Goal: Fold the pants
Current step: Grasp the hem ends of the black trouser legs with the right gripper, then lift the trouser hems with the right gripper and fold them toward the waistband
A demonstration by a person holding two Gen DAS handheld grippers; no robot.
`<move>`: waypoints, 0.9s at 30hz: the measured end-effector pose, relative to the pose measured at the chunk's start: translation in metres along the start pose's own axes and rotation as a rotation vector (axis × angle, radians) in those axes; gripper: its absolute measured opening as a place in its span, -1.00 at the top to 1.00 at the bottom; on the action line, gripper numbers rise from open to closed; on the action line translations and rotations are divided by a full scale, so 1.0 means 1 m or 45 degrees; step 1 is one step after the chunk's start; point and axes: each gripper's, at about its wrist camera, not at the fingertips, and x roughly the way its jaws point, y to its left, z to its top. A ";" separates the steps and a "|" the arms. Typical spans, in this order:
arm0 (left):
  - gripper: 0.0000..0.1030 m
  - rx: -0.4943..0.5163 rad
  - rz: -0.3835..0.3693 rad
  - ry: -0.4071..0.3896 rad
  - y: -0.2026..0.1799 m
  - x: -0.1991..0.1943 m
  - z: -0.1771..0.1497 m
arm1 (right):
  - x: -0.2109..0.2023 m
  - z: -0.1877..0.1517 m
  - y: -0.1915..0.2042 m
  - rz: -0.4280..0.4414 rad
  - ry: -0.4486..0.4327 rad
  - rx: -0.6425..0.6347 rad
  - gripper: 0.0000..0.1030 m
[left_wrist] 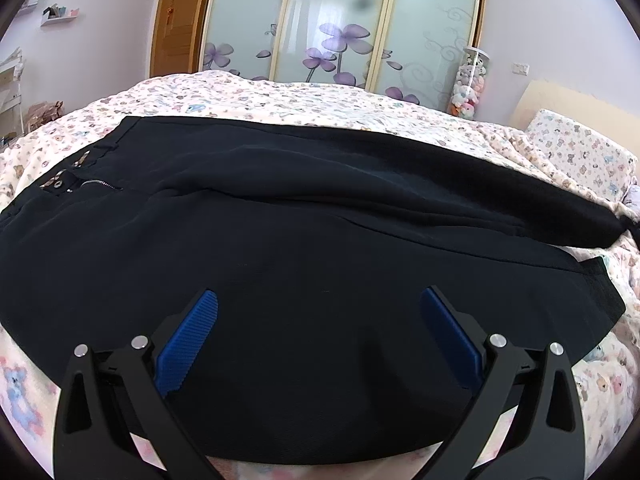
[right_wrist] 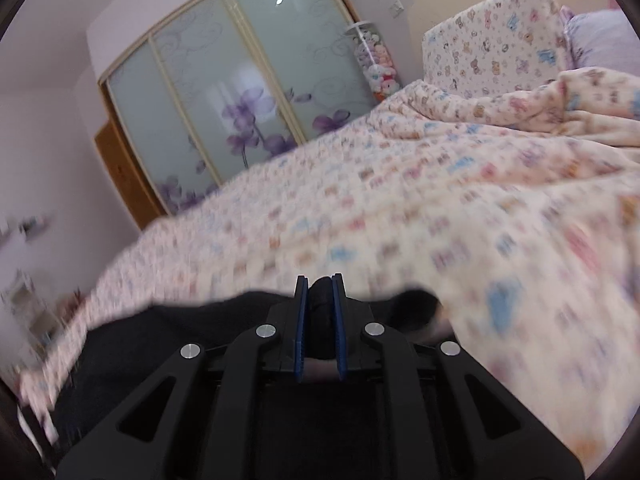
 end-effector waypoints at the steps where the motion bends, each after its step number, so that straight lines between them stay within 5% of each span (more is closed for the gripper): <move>1: -0.97 -0.004 0.005 0.000 0.001 -0.001 -0.001 | -0.006 -0.009 0.002 -0.026 0.022 -0.027 0.77; 4: -0.97 -0.019 0.019 -0.004 0.002 -0.003 -0.001 | -0.024 -0.053 0.010 -0.156 0.150 -0.134 0.77; 9: -0.97 -0.039 0.034 -0.011 0.004 -0.006 -0.003 | -0.032 -0.078 0.028 -0.280 0.287 -0.250 0.68; 12: -0.97 -0.058 0.034 -0.002 0.008 -0.006 -0.003 | -0.052 -0.070 0.033 -0.200 0.268 -0.106 0.62; 14: -0.97 -0.070 0.030 0.002 0.009 -0.005 -0.003 | -0.061 -0.061 0.034 -0.047 0.281 0.128 -0.04; 15: -0.97 -0.071 0.029 0.002 0.010 -0.004 -0.002 | -0.060 -0.060 0.036 0.020 0.291 0.208 -0.20; 20: -0.97 -0.076 0.031 0.003 0.011 -0.005 -0.003 | -0.028 -0.066 0.035 0.137 0.410 0.634 0.09; 27: -0.97 -0.110 0.011 0.007 0.017 -0.006 -0.005 | 0.003 -0.088 0.012 -0.052 0.409 0.958 0.22</move>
